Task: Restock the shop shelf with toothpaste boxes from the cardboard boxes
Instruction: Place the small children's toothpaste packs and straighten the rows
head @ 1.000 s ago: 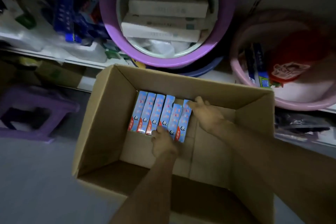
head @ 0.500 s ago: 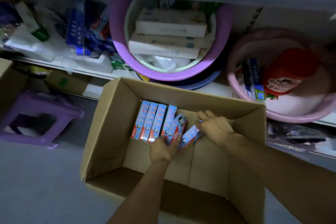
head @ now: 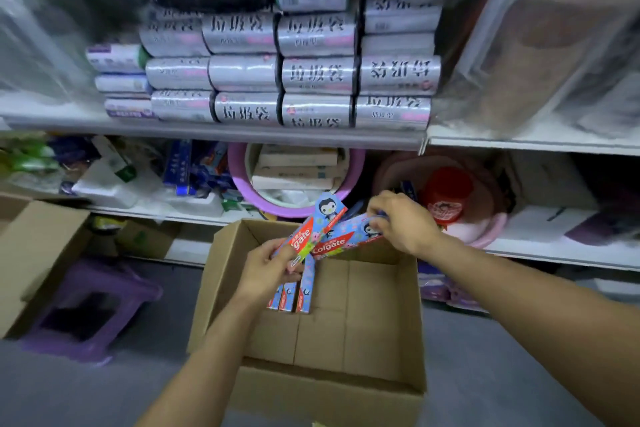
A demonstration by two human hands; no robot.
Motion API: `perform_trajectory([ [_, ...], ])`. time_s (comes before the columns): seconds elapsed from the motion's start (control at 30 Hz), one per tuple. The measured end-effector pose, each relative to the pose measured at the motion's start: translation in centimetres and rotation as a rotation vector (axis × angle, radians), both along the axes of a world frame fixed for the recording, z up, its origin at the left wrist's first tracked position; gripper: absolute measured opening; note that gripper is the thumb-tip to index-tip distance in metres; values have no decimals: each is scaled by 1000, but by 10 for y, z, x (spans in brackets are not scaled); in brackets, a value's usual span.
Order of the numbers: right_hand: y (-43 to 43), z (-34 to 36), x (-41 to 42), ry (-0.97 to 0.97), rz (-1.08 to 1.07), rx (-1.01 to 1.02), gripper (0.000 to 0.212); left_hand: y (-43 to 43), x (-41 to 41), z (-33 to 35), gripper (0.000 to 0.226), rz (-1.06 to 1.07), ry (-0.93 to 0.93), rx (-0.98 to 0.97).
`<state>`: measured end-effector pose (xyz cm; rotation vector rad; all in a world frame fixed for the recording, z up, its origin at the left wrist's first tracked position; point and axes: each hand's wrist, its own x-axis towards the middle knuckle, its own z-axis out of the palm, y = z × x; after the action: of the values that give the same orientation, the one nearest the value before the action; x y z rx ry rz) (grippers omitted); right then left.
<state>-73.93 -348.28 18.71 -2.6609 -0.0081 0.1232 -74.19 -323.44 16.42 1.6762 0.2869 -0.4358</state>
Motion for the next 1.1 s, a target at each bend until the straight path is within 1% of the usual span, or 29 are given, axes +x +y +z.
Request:
perform_trajectory([
  [0.1,-9,50,-6,-72,-18,18,8,-2,2,52,14,-44,-95,-16],
  [0.3,-27,135,-17,-218,-69,64,18,-9,11,142,20,-129,-287,-45],
  [0.4,-34,169,-22,-298,-51,94,15,-10,16,179,24,-195,-392,-29],
  [0.47,-38,189,-23,-350,-47,96,8,-12,19,202,25,-235,-425,-27],
  [0.5,-41,200,-24,-376,-53,88,8,-15,21,214,24,-248,-441,-35],
  [0.63,-51,236,-27,-467,-100,88,20,-26,39,257,25,-283,-553,-32],
  [0.73,-57,264,-28,-537,-124,106,19,-34,49,291,25,-286,-638,-36],
  [0.93,-73,325,-38,-671,-134,75,18,-49,51,349,23,-326,-758,-134],
  [1.03,-88,360,-48,-722,-130,41,9,-55,53,377,22,-341,-806,-176],
  [1.1,-102,384,-54,-747,-166,17,5,-58,57,394,21,-324,-829,-176],
])
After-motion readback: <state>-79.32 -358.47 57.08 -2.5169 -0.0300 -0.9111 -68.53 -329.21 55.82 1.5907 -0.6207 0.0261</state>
